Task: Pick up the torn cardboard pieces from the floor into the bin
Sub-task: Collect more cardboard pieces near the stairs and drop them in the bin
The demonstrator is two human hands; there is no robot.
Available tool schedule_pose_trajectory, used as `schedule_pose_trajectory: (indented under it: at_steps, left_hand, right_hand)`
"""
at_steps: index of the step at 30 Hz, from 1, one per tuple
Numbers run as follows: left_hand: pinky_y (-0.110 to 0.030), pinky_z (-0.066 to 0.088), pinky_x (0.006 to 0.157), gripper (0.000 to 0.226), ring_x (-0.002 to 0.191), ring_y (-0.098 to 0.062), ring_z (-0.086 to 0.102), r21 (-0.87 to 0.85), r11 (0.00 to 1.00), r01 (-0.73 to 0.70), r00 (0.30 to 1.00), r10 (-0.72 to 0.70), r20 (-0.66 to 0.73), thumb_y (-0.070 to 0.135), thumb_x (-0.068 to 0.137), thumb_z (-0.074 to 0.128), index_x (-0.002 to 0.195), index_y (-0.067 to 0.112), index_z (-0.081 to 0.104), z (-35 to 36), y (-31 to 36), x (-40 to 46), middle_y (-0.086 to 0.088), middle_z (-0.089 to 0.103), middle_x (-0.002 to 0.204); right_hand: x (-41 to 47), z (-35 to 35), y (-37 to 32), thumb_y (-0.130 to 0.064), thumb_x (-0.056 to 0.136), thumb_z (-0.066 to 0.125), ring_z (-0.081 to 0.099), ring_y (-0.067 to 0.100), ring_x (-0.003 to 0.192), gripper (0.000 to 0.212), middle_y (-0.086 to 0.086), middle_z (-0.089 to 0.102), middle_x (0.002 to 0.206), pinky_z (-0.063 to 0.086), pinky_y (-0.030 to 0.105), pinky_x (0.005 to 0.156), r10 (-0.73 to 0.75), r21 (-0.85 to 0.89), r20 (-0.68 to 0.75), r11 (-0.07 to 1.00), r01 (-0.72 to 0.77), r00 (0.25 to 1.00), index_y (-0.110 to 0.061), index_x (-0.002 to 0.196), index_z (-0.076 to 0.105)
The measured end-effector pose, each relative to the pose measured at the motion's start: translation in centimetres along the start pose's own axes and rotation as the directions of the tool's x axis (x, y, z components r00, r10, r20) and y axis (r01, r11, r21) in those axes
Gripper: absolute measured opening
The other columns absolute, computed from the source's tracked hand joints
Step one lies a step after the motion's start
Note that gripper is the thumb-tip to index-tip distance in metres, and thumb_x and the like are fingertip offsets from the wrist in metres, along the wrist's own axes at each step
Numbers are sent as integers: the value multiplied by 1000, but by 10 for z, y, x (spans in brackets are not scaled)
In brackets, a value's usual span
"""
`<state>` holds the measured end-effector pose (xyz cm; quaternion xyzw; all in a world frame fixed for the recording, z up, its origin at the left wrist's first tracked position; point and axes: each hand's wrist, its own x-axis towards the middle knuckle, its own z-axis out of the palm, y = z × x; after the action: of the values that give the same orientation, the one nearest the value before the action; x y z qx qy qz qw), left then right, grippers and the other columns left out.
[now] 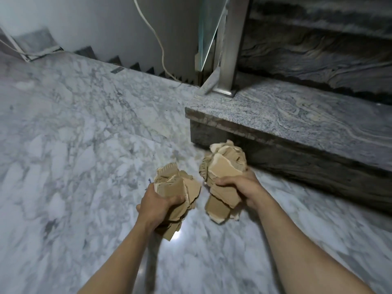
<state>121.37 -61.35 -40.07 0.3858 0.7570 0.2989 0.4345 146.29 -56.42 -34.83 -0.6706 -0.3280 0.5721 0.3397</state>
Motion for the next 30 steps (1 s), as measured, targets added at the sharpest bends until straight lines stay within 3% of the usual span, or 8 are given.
schedule_pose_trajectory:
  at_steps: [4, 8, 10, 14, 19, 22, 25, 30]
  left_hand:
    - [-43, 35, 102, 70, 103, -23, 56, 250, 968, -38, 999, 37, 7, 51, 62, 88, 111, 23, 47, 7, 27, -27, 6, 61, 105]
    - [-48, 30, 110, 106, 136, -38, 31, 549, 834, 52, 998, -22, -62, 61, 55, 88, 135, 9, 43, 16, 55, -40, -15, 35, 144]
    - [-49, 28, 115, 115, 141, -42, 19, 538, 834, 127, 992, -111, -62, 63, 51, 88, 140, 8, 40, 15, 55, -40, -17, 23, 151]
    - [-50, 38, 110, 123, 136, -42, 32, 467, 876, 120, 993, -116, -38, 60, 48, 91, 144, 4, 38, 14, 46, -47, -17, 37, 145]
    - [-47, 43, 99, 95, 131, -40, 35, 319, 947, 44, 998, -29, -51, 37, 62, 93, 135, 3, 43, 13, 46, -60, -21, 48, 134]
    - [-44, 41, 96, 81, 131, -39, 35, 303, 953, 30, 999, -32, 2, 36, 74, 86, 133, 4, 39, 9, 46, -52, -21, 51, 129]
    - [-45, 44, 100, 64, 118, -39, 51, 305, 952, -3, 999, -14, 51, 39, 77, 76, 124, 14, 43, 2, 35, -41, -14, 58, 125]
    - [-40, 40, 92, 91, 114, -32, 50, 191, 982, 1, 994, -23, 110, 70, 32, 76, 111, 35, 48, -5, 15, -33, -2, 54, 120]
  right_hand:
    - [-38, -76, 22, 5, 62, 86, 74, 27, 91, 58, 10, 78, 99, 57, 30, 70, 30, 60, -15, 998, -29, 999, -7, 116, 68]
    - [-72, -124, 31, 4, 63, 87, 73, 28, 93, 54, 9, 78, 98, 56, 33, 74, 35, 27, -79, 999, -33, 996, -11, 112, 68]
    - [-87, -142, 39, 1, 61, 89, 73, 28, 92, 56, 8, 79, 96, 57, 35, 76, 56, 11, -95, 998, -55, 994, -11, 112, 69]
    - [-103, -155, 44, -10, 44, 97, 73, 28, 94, 75, 4, 79, 97, 58, 44, 88, 63, -116, -94, 991, -74, 994, -18, 112, 68]
    - [-101, -121, 13, -3, 51, 96, 68, 19, 97, 78, -1, 74, 104, 52, 27, 73, -12, -299, 56, 954, 28, 998, -20, 118, 61]
    - [-78, -88, -9, -11, 41, 99, 66, 20, 105, 99, -5, 71, 110, 53, 29, 81, -42, -430, 141, 897, 100, 989, -24, 128, 54]
    - [-51, -55, -37, -12, 48, 98, 60, 23, 112, 116, -2, 63, 127, 54, 37, 94, -34, -639, 219, 751, 169, 975, -34, 145, 38]
    - [8, 0, -82, -9, 52, 95, 50, 35, 128, 136, 8, 43, 154, 51, 48, 96, 100, -918, 337, 255, 303, 936, -49, 153, 12]
